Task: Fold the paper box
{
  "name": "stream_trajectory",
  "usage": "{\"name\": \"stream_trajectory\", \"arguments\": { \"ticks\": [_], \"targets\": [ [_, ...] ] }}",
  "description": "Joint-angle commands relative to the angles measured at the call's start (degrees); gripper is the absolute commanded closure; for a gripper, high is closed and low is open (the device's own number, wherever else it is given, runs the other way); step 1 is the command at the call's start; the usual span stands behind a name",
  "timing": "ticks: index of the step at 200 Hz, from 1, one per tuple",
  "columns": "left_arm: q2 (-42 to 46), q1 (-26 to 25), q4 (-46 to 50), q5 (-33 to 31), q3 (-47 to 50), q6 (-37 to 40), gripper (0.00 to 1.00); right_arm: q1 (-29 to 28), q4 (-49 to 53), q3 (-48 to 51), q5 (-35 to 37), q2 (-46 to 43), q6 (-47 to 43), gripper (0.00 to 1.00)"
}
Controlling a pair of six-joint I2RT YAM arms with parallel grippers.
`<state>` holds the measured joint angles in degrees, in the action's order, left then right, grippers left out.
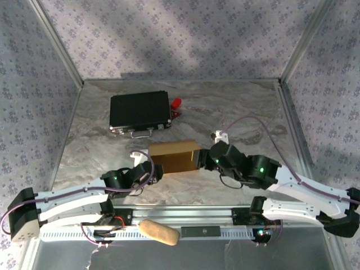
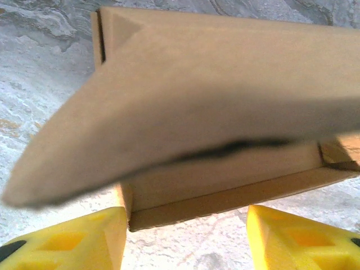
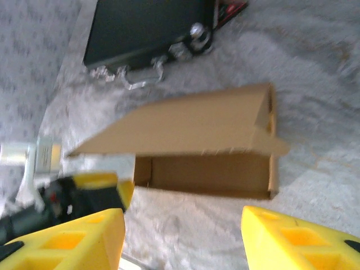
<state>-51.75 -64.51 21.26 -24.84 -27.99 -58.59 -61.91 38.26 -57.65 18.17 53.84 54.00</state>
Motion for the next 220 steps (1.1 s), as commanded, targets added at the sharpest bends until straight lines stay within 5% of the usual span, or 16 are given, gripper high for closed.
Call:
{"name": "stream_trajectory", "arguments": {
  "ticks": [1, 65, 105, 116, 125, 146, 172, 220],
  "targets": [
    [-0.2, -0.4, 2.3, 1.7, -3.1, -2.1, 0.41, 7.4, 0.3, -3.0, -4.7, 3.7, 2.8, 0.44],
    [7.4, -5.1, 14.8, 0.3, -14.2, -10.1, 0.42, 18.2, -0.6, -8.4, -13.3, 16.0, 0.8, 0.5],
    [9.6, -5.4, 25.2, -5.2, -23.6, -14.7, 0.4, 23.1, 0.7, -8.8, -17.9, 18.9, -0.7, 0.38],
    [9.8, -4.4, 26.8, -7.7, -24.7, -14.4, 0.14, 24.2, 0.9, -8.8, -19.3, 19.6, -0.8, 0.37],
    [9.5, -1.8, 28.7, -7.9, -25.7, -14.1, 0.01, 25.2, 0.5, -8.9, -20.7, 20.3, -1.0, 0.37],
    [8.8, 15.5, 23.3, 6.8, -24.3, -8.0, 0.01, 26.8, -0.5, -9.4, -24.6, 22.9, -1.3, 0.37],
    [3.9, 33.8, 12.4, 28.1, -18.4, -5.6, 0.25, 27.0, -1.0, -10.1, -28.0, 26.4, -1.7, 0.38],
    [-4.7, 36.1, 4.2, 35.2, -14.8, -7.5, 0.23, 27.2, -3.5, -7.7, -30.3, 28.3, -0.8, 0.41]
  ]
}}
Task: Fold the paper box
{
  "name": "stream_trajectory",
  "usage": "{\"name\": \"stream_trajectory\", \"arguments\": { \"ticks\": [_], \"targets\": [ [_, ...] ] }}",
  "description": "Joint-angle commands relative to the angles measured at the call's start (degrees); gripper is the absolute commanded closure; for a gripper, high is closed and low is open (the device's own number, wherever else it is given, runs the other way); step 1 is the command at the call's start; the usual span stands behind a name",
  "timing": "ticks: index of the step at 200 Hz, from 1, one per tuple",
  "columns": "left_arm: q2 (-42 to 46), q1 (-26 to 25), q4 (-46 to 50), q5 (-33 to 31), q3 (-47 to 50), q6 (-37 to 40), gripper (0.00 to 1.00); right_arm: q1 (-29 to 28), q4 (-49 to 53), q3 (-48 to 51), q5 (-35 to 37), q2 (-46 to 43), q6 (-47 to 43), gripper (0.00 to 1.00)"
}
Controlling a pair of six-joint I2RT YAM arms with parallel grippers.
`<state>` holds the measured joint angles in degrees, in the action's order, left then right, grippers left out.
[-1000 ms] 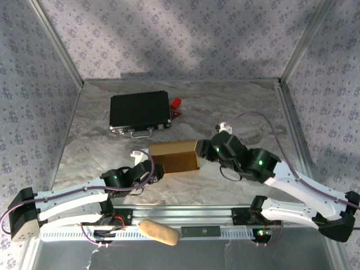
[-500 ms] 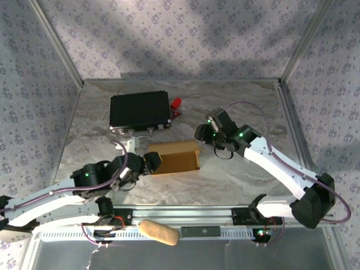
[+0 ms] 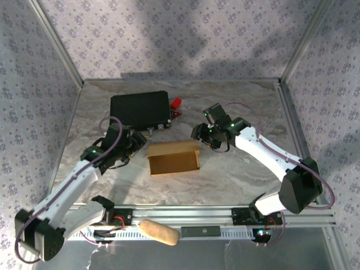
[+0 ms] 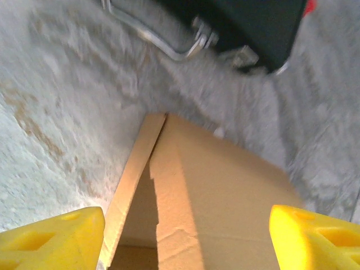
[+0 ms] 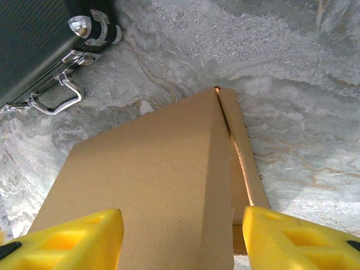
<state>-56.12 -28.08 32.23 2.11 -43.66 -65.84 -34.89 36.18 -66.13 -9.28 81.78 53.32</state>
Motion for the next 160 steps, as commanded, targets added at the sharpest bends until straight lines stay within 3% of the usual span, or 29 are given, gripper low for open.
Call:
{"name": "stream_trajectory", "arguments": {
  "ticks": [1, 39, 65, 139, 149, 160],
  "targets": [
    [-0.3, -0.3, -7.0, 8.3, 1.0, -0.4, 0.24, 0.2, -1.4, 0.8, -2.9, 0.4, -0.1, 0.41],
    [-1.0, -3.5, -10.1, 7.2, 3.9, -2.5, 0.27, -0.3, -3.4, 3.2, -4.5, 1.3, 0.4, 0.43],
    [-0.6, -4.0, -12.6, 7.6, 6.7, -3.6, 0.56, -0.5, -4.9, 5.6, -4.7, 0.5, 0.9, 0.45],
    [1.8, -6.7, -11.8, 4.4, 8.9, -4.5, 0.6, -1.9, -7.5, 8.5, -5.7, -0.2, 2.2, 0.54],
    [1.8, -7.0, -11.6, 4.2, 9.2, -4.5, 0.72, -2.3, -8.0, 9.3, -5.6, -0.6, 2.6, 0.54],
    [2.0, -7.1, -11.7, 4.0, 9.8, -4.6, 0.75, -2.8, -8.3, 10.2, -5.1, -1.0, 3.0, 0.56]
  ]
}}
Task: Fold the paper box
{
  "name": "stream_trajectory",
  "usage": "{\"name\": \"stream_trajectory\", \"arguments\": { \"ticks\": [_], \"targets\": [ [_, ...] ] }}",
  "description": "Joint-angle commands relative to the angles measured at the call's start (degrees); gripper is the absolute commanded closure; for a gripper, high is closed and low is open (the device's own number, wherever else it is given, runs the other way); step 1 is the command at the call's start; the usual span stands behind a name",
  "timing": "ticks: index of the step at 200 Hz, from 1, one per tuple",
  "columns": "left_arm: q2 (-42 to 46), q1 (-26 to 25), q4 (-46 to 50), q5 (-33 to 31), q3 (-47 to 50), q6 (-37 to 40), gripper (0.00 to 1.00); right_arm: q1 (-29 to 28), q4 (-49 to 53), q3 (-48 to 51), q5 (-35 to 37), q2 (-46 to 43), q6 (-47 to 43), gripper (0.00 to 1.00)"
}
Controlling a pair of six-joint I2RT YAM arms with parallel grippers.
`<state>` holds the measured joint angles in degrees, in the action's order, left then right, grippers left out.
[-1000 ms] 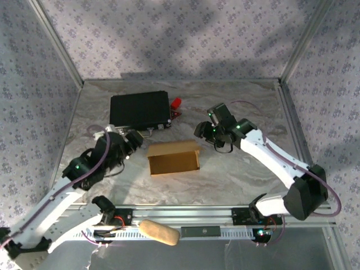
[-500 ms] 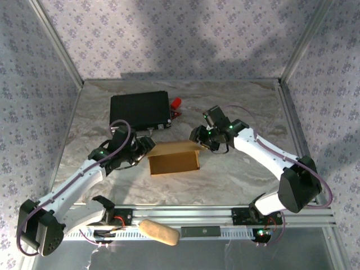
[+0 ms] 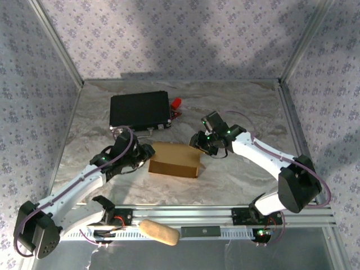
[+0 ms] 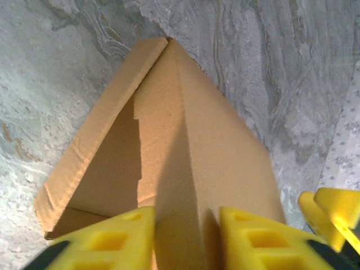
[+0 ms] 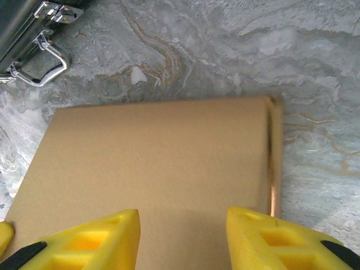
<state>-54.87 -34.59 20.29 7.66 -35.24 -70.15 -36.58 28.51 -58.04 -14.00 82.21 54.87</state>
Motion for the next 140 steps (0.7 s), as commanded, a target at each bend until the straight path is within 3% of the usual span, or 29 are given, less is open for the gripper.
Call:
{"name": "stream_trajectory", "arguments": {
  "ticks": [1, 77, 140],
  "targets": [
    [0.8, -0.7, 0.2, -1.5, 1.4, -0.3, 0.75, -1.1, -0.6, 2.2, -0.3, -1.4, 1.4, 0.56],
    [3.0, -1.6, 2.2, -4.8, 3.5, 0.1, 0.76, -1.6, 2.0, 7.6, 5.6, -8.7, 0.5, 0.57],
    [2.1, -3.8, 1.5, -6.6, 5.4, -0.4, 0.76, -4.6, -7.6, 15.2, 0.0, -10.6, 7.4, 0.56]
  ]
}}
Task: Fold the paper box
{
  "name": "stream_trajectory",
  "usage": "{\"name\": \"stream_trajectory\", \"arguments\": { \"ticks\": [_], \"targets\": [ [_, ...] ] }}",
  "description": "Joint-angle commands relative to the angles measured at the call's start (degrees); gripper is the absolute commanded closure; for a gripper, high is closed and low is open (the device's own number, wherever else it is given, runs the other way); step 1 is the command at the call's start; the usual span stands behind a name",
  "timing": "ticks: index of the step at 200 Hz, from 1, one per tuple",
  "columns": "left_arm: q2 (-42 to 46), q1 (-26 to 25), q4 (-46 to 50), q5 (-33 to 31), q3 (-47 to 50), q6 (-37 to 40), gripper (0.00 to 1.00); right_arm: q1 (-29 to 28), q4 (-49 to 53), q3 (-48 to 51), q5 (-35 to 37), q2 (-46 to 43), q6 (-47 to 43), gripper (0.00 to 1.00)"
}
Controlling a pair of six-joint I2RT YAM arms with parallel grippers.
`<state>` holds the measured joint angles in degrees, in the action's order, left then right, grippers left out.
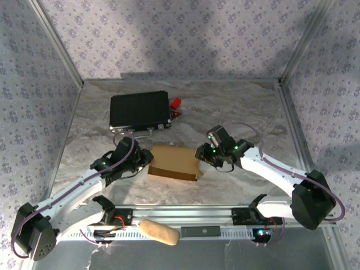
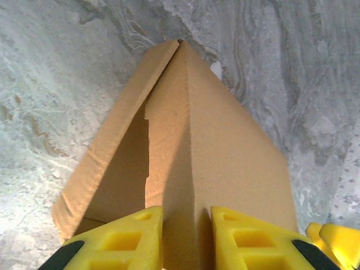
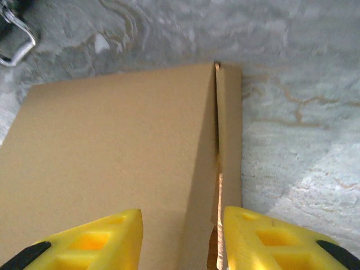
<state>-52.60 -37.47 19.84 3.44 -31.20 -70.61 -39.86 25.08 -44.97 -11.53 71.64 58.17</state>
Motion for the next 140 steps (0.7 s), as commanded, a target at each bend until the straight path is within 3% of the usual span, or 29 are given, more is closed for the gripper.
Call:
{"name": "stream_trajectory", "arguments": {
  "ticks": [1, 54, 140],
  "targets": [
    [-0.2, -0.9, 2.0, -2.4, 1.3, 0.1, 0.76, -1.4, -4.2, 2.3, -2.4, -0.1, 4.3, 0.56],
    [0.7, -2.8, 1.6, -4.3, 2.7, -0.9, 0.76, -2.4, -9.3, 5.0, -4.7, -0.6, 8.4, 0.58],
    [-0.1, -6.1, 2.2, -6.4, 4.9, -0.8, 0.76, -1.8, -11.0, 6.4, -3.8, 0.5, 9.4, 0.79]
  ]
}}
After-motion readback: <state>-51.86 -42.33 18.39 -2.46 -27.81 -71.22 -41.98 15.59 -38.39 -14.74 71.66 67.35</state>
